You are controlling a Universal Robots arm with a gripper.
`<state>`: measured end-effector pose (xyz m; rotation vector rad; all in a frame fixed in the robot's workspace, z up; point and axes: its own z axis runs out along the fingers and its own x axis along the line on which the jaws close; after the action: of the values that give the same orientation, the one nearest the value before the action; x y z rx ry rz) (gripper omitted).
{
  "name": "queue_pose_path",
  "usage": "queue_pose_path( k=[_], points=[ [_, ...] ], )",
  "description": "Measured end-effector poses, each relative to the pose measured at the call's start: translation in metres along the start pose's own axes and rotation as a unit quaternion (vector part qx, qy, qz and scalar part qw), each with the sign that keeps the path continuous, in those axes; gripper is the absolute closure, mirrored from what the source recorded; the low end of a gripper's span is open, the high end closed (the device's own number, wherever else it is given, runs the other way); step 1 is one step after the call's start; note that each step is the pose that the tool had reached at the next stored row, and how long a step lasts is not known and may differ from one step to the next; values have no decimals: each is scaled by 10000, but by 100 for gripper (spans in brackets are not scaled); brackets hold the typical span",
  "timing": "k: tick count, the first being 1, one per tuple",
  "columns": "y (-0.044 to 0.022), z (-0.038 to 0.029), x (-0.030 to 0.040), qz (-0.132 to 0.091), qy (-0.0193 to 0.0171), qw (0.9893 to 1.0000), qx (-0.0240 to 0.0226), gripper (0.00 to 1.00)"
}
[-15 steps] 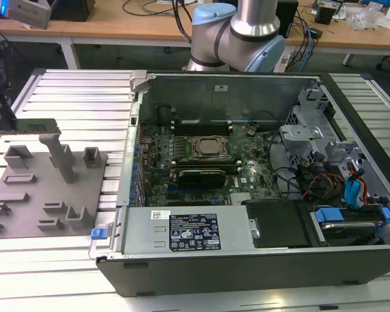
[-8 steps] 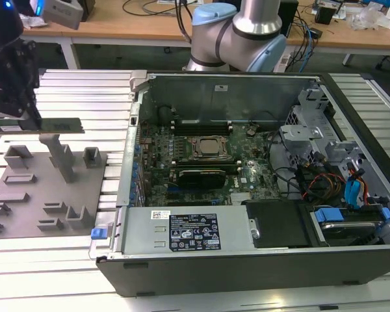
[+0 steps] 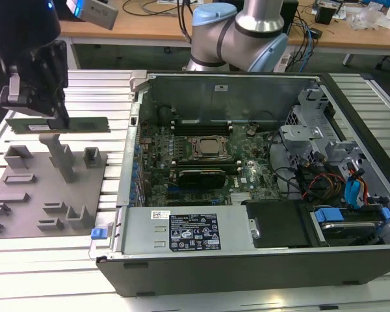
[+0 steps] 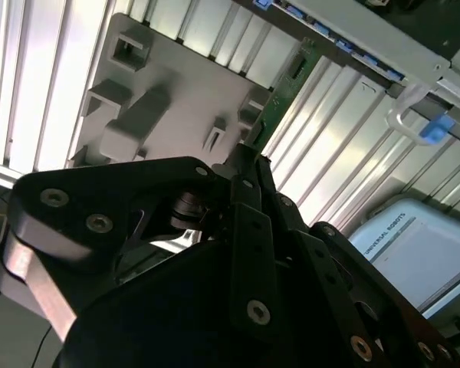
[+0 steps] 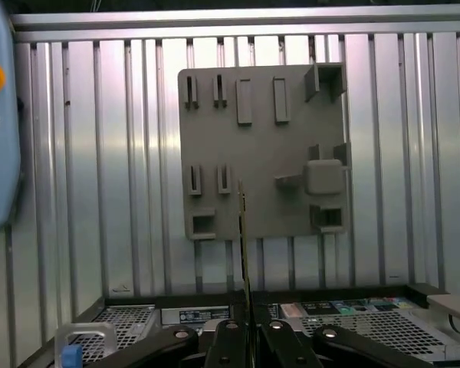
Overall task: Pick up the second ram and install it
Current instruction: 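Pick up the second ram and move it above second insertion slot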
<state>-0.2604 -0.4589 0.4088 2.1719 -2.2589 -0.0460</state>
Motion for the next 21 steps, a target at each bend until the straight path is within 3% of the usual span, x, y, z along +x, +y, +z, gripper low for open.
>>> queue_pose_path(
  k=[3,10,15,18,21],
  points=[
    [-72,-2,-7,1,0,10000,0,86],
    [-370,-9,-73,1,1,10000,-1,86],
    [-517,-12,-125,1,1,10000,-2,86],
    [-613,-12,-147,-1,-69,10000,-5,86],
    [-695,-6,-172,-2,-69,10000,-6,86]
  ],
)
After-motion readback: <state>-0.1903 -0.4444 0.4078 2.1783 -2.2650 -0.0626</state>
